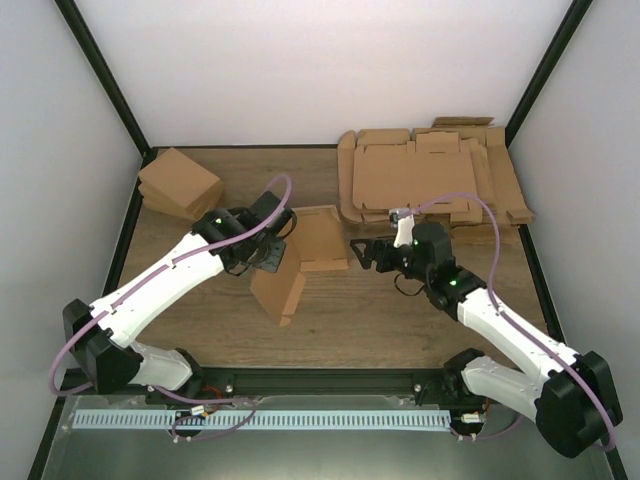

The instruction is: Fold the paper box

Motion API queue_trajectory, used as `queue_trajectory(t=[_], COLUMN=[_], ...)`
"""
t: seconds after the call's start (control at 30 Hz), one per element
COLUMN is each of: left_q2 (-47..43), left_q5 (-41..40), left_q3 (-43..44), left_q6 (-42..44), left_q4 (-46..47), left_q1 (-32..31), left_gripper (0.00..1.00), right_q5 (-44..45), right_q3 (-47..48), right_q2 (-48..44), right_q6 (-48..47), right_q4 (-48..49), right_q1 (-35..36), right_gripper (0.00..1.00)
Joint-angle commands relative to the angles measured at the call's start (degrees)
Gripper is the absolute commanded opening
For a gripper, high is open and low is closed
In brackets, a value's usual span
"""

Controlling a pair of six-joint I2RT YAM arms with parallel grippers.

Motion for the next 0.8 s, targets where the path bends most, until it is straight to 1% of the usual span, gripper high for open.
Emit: queue_trajectory(t=[0.0,0.13,0.37,0.5,0.67,0.77], left_q2=[0.55,0.73,2.06,2.82,3.65,4.11], left_q5=[1.29,1.05,-1.56,-2.34,-3.39,-4.48], left_q3=[-0.78,-0.53,0.85,1.36,2.21,3.35], left_q6=[1.21,1.68,1.87,1.88,1.79,1.57], left_q4=[0.43,0.20,-2.03,-2.65,-3.37,-4.20], left_q1=[-0.42,-0.51,-1.57,-2.44,-3.51,-4.17], left_gripper=[0.06,0.06,0.06,0.06,0.06,0.06], right_q5=[-2.07,-4.65,-8.40,-10.31,-10.59,-10.18], right_q3=[6.70,9.68,10.42,10.73,11.11,11.42], right_q2=[0.89,2.54,2.39,3.24,4.53,4.90], right_q6=[-1.92,-2.59,-2.02,-1.80,-0.76,-0.30], right_q4=[-2.58,-4.27,-3.03,-2.71,-2.45,-1.48], right_q1=[-0.41,-0.34,-0.32,-0.34,-0.34,-0.33], right_gripper=[0.91,0.87,0.86,0.81,0.72,0.70])
